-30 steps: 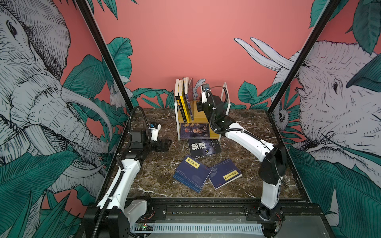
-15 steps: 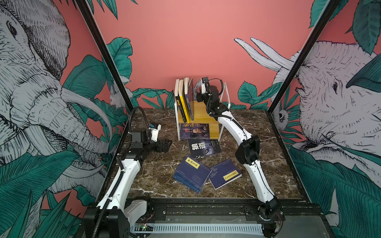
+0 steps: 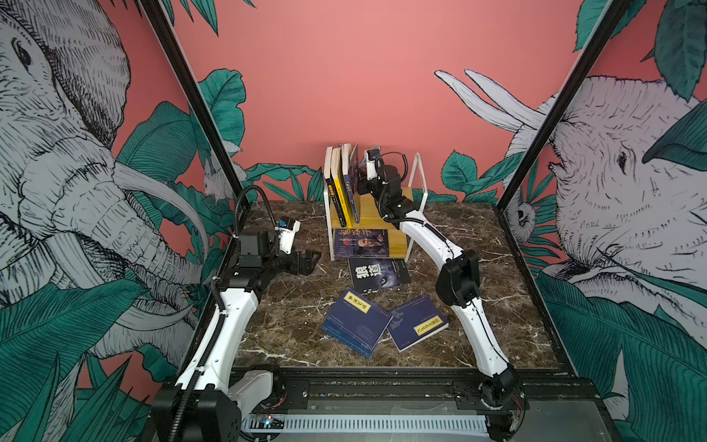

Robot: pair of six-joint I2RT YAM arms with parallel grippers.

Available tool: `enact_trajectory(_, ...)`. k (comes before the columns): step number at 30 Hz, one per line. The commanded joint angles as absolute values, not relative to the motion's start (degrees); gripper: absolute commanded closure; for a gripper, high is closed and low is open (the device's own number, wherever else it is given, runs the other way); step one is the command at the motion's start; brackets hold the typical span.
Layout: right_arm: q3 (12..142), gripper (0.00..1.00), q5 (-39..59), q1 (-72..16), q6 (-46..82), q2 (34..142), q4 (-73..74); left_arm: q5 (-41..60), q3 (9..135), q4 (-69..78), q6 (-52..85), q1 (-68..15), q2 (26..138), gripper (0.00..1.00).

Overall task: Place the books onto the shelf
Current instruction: 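Set the dark blue book upright beside the yellow book with the right gripper, then open the right gripper and draw it back from the shelf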

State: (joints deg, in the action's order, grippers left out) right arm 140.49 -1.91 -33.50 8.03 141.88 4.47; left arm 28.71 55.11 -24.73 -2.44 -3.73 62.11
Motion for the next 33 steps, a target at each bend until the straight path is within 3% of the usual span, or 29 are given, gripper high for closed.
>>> enact_trajectory(1, 139.04, 0.92, -1.56, -34.71, 7.65, 138.42, 9.30, 29.56, 54.78, -26.11, -2.34, -3.78, 61.89, 0.01)
enact_trajectory(21, 117.63, 0.90, -6.58, -36.88, 2.77, 123.11, 14.82, 29.36, 53.06, -24.69, -2.52, -3.78, 61.70, 0.01)
enact_trajectory(33, 96.48, 0.80, -8.82, -38.23, 3.18, 104.02, 14.51, 27.31, 69.96, -32.08, -7.82, -3.87, 67.98, 0.00)
